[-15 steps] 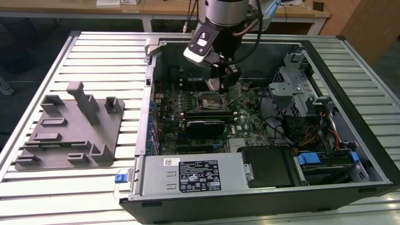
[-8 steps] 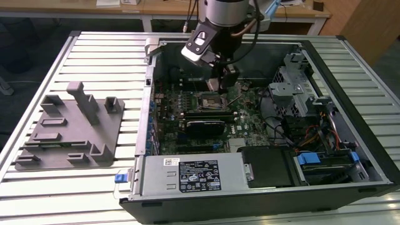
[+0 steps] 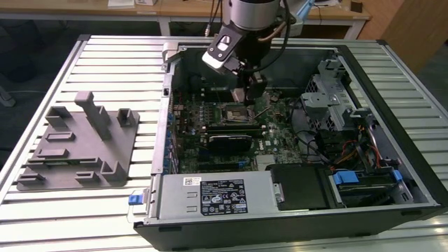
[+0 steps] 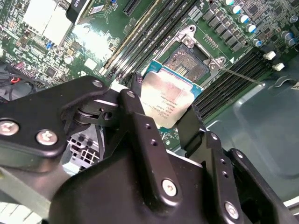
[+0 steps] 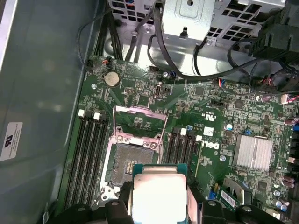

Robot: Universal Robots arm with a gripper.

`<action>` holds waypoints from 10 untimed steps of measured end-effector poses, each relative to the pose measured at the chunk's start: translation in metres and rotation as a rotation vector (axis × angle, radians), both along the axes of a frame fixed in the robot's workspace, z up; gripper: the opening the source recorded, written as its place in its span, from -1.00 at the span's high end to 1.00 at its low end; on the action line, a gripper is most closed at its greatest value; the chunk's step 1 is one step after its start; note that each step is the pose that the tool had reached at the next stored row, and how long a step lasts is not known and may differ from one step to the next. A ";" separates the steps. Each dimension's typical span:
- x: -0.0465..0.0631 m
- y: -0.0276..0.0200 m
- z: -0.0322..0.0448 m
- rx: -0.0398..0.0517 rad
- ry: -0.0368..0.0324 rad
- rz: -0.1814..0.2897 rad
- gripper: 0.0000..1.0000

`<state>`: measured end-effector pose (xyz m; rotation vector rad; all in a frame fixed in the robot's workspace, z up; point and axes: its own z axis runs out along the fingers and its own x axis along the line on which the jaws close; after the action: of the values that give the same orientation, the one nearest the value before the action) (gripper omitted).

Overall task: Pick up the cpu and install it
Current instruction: 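Place the cpu into insertion slot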

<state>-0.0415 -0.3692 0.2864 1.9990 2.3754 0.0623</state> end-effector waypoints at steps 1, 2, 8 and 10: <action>0.000 0.0000 -0.0003 -0.0002 0.0002 -0.007 -0.08; 0.000 0.0000 -0.0007 -0.0003 0.0001 -0.014 -0.08; 0.000 0.0000 -0.0038 -0.0003 0.0002 -0.036 -0.08; 0.001 0.0000 -0.0047 -0.0003 0.0002 -0.044 -0.08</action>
<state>-0.0410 -0.3692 0.2816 2.0500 2.3304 0.0605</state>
